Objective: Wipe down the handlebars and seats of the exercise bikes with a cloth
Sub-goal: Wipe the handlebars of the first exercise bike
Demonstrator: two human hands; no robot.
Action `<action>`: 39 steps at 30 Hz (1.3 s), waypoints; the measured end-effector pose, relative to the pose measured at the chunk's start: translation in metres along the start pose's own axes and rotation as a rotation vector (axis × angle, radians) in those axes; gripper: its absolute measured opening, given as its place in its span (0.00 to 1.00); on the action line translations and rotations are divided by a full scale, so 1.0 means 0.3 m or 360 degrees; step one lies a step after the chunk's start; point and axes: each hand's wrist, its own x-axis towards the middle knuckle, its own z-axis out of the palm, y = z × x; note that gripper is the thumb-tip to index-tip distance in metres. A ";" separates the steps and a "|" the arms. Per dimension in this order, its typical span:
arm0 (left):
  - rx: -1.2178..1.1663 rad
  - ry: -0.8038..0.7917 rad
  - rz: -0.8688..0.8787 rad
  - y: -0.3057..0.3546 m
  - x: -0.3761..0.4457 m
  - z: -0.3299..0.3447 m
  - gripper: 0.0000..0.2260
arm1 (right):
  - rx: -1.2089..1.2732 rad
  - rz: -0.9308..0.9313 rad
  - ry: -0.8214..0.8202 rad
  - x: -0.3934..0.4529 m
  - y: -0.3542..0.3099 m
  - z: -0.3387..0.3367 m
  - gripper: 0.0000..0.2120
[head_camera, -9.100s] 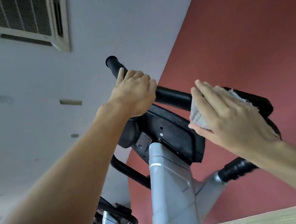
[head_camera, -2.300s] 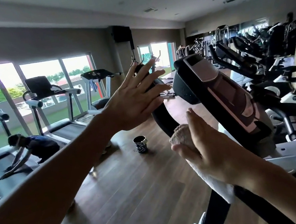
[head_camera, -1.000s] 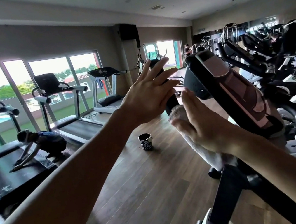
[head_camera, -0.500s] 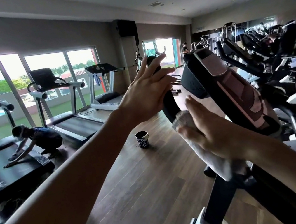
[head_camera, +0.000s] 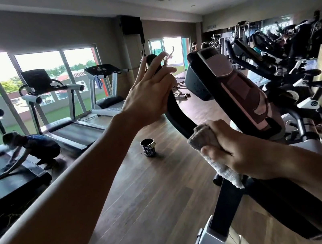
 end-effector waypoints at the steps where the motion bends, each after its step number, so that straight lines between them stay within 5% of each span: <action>1: 0.0005 -0.0001 0.0008 0.000 0.001 0.002 0.15 | -0.0042 0.0030 -0.0005 0.000 -0.011 -0.003 0.19; 5: 0.0042 -0.0021 0.0006 0.004 0.001 -0.003 0.15 | -0.0132 0.0022 0.0105 -0.011 -0.030 0.012 0.31; 8: 0.0155 -0.0060 -0.0040 0.016 -0.003 0.000 0.16 | -0.0095 -0.0038 0.0286 -0.017 -0.024 0.037 0.26; 15: 0.0241 -0.0037 -0.0315 0.130 0.009 0.005 0.18 | 0.0282 -0.0169 0.1135 -0.122 -0.004 -0.051 0.33; 20: -0.0094 -0.0115 -0.0187 0.317 -0.062 0.076 0.16 | 0.0271 0.0197 0.0850 -0.203 0.073 -0.069 0.41; 22: -0.0106 -0.0095 -0.0265 0.364 -0.075 0.095 0.18 | -0.0133 0.0095 0.0722 -0.214 0.078 0.027 0.37; 26: -0.0024 -0.0124 -0.0290 0.367 -0.069 0.088 0.19 | -0.0366 0.0089 0.0865 -0.197 0.068 0.053 0.26; 30: -0.0123 0.0027 -0.0354 0.382 -0.079 0.101 0.18 | -0.0078 0.0000 0.0769 -0.189 0.088 0.057 0.26; 39: -0.0171 0.0077 -0.0401 0.373 -0.085 0.118 0.19 | -0.0095 -0.0296 0.0617 -0.277 0.110 0.048 0.12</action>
